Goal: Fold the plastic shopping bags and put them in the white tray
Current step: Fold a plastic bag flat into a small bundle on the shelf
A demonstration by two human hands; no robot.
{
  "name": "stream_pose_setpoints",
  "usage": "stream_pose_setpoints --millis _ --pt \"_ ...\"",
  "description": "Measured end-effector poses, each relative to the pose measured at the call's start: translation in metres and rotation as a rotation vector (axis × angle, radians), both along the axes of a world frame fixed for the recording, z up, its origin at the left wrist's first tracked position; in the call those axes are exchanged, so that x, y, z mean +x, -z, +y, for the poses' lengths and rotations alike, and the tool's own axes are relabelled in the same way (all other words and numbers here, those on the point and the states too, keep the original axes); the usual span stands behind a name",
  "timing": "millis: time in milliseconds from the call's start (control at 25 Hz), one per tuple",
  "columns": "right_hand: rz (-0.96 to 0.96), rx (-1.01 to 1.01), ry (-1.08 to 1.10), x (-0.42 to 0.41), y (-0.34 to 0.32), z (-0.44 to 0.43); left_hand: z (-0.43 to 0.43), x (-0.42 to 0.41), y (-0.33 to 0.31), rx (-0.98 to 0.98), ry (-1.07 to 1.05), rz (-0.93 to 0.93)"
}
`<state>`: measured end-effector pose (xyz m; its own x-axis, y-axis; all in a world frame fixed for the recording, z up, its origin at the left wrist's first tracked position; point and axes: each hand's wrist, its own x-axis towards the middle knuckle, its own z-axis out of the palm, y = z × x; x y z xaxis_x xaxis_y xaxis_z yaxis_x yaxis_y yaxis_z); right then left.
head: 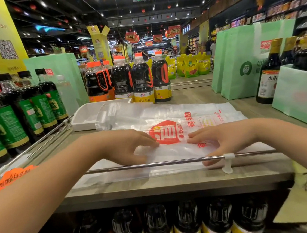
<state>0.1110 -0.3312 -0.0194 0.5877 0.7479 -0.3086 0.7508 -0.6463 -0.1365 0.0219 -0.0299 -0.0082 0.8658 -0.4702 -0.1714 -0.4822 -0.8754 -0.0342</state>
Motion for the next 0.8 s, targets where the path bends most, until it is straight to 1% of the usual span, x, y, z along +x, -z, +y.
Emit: stream_pose_setpoints --millis 80,160,320,440,560,680,800 --pt "-0.017 0.008 0.011 -0.002 -0.002 0.006 -0.006 0.001 0.006 -0.019 0.015 -0.047" --pt "-0.058 0.053 -0.013 -0.004 -0.003 0.006 -0.005 0.000 0.008 -0.064 -0.025 -0.051" --pt "-0.121 0.111 -0.002 -0.012 -0.010 -0.016 0.019 -0.012 0.003 -0.133 -0.108 0.054" --pt "-0.109 0.153 0.056 -0.020 -0.014 -0.035 0.039 -0.023 0.001 -0.194 -0.159 0.102" --pt "-0.127 0.220 0.108 -0.021 -0.018 -0.050 0.051 -0.027 -0.004 -0.311 -0.212 0.091" --pt "-0.154 0.270 0.228 -0.013 -0.022 -0.064 0.062 -0.027 -0.008 -0.501 -0.277 0.100" --pt "-0.160 0.340 0.344 -0.007 -0.026 -0.074 0.070 -0.025 -0.008 -0.627 -0.362 0.096"
